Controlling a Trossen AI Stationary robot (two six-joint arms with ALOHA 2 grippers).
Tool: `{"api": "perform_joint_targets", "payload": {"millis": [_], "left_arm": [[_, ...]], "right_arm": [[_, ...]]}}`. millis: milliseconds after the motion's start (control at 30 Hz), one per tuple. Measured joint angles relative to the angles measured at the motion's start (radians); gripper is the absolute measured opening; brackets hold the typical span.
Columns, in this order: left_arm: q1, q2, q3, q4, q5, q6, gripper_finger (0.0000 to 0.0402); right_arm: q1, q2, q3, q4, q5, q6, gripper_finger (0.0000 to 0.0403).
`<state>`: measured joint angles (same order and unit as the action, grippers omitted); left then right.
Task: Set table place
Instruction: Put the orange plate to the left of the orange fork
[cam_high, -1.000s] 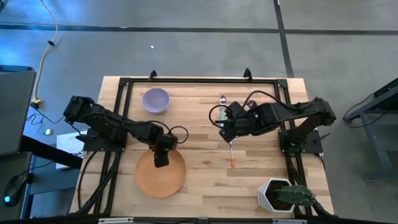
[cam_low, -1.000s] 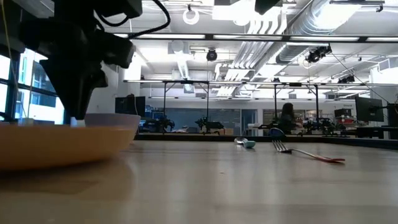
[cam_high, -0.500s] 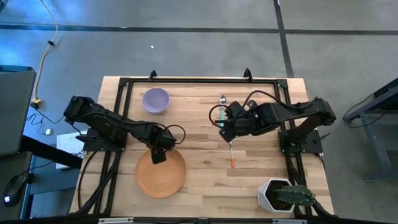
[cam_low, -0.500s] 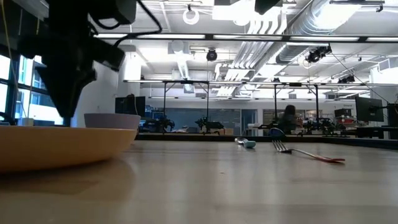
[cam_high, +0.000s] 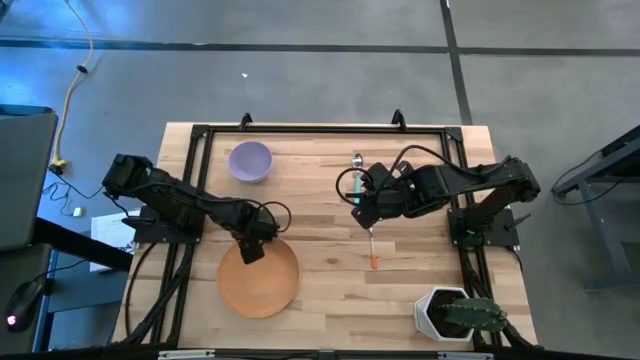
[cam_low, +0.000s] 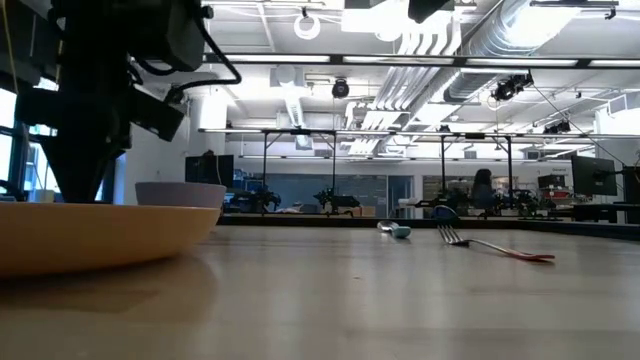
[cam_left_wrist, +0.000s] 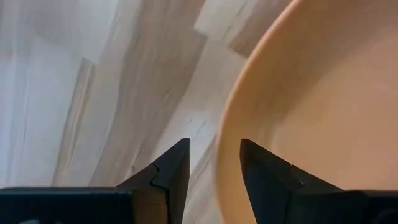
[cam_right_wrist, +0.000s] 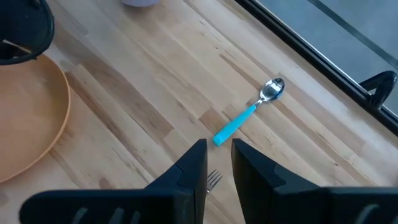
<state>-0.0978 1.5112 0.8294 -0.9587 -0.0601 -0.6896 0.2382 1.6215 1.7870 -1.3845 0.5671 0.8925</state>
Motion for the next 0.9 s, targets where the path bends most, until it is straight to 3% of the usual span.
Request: {"api": "perform_joint_targets", "payload": {"millis": [667,900], "left_arm": [[0.054,0.0,-0.002,0.036,0.051,0.083,0.0129],[0.054,0.001,-0.09,0.132,0.107,0.075,0.0129]], "right_arm": [[0.0,0.0,0.0,0.013,-0.002,0.006,0.0064],[0.0,0.0,0.0,0.013,-0.002,0.004,0.0064]]}}
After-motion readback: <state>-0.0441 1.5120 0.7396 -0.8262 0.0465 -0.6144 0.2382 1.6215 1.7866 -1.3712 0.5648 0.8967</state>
